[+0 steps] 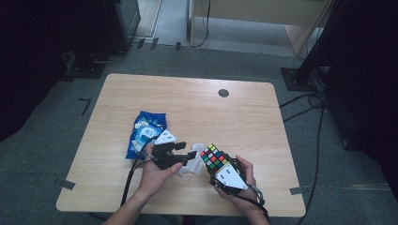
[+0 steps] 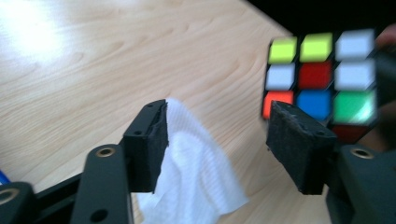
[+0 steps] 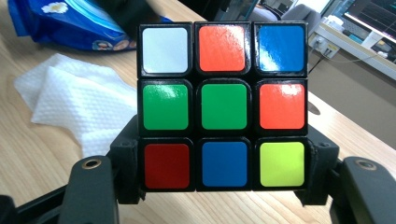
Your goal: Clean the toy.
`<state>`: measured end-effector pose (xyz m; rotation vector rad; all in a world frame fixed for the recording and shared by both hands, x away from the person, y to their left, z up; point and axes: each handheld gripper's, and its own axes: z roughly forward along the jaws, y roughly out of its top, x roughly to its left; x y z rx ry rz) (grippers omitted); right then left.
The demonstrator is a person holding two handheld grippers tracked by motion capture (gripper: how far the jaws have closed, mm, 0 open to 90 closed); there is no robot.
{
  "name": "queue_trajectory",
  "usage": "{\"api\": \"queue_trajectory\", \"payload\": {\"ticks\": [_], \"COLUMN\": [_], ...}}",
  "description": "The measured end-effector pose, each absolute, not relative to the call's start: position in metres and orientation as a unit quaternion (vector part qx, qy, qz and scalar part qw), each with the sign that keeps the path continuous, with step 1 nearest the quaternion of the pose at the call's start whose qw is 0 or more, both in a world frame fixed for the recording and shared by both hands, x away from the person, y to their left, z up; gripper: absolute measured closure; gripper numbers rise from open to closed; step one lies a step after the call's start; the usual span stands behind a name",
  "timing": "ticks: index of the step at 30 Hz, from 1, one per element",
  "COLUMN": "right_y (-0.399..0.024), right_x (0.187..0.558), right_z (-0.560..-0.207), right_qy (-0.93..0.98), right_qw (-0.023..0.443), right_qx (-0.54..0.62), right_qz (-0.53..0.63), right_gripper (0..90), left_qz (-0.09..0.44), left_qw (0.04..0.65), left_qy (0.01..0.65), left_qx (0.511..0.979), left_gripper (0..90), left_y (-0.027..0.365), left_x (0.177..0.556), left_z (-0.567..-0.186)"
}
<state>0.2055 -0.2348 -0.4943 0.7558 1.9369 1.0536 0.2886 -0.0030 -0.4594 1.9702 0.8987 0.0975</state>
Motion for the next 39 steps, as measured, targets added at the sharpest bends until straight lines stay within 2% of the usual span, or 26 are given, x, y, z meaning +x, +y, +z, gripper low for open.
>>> {"api": "queue_trajectory", "payload": {"ticks": [4,6,8,10,16,21,24,32,39], "right_y": [-0.239,-0.240,-0.241,-0.242,-0.242,-0.241,-0.240,-0.229,-0.216], "right_x": [0.207,0.208,0.208,0.208,0.208,0.208,0.207,0.204,0.200], "right_z": [-0.494,-0.494,-0.494,-0.494,-0.494,-0.494,-0.494,-0.498,-0.499], "right_qy": [0.762,0.760,0.760,0.761,0.762,0.762,0.763,0.774,0.782], "right_qw": [0.394,0.393,0.394,0.393,0.391,0.391,0.389,0.379,0.373], "right_qx": [0.304,0.307,0.306,0.306,0.308,0.305,0.304,0.289,0.272], "right_qz": [0.414,0.416,0.416,0.415,0.415,0.416,0.417,0.418,0.418], "right_gripper": [34.9,34.8,34.9,34.9,34.9,34.9,34.9,34.9,34.9], "left_qz": [0.050,0.078,0.098,0.111,0.115,0.125,0.118,0.051,-0.021], "left_qw": [0.409,0.374,0.351,0.338,0.299,0.305,0.326,0.503,0.563], "left_qy": [0.354,0.354,0.352,0.343,0.332,0.302,0.307,0.310,0.278], "left_qx": [0.840,0.854,0.862,0.869,0.887,0.894,0.886,0.805,0.778], "left_gripper": [40.4,41.1,44.1,53.4,60.9,86.6,89.4,89.6,89.5], "left_y": [-0.017,-0.023,-0.025,-0.025,-0.027,-0.025,-0.019,0.005,0.002], "left_x": [0.287,0.286,0.286,0.285,0.286,0.285,0.287,0.283,0.276], "left_z": [-0.475,-0.483,-0.487,-0.490,-0.501,-0.502,-0.499,-0.458,-0.448]}}
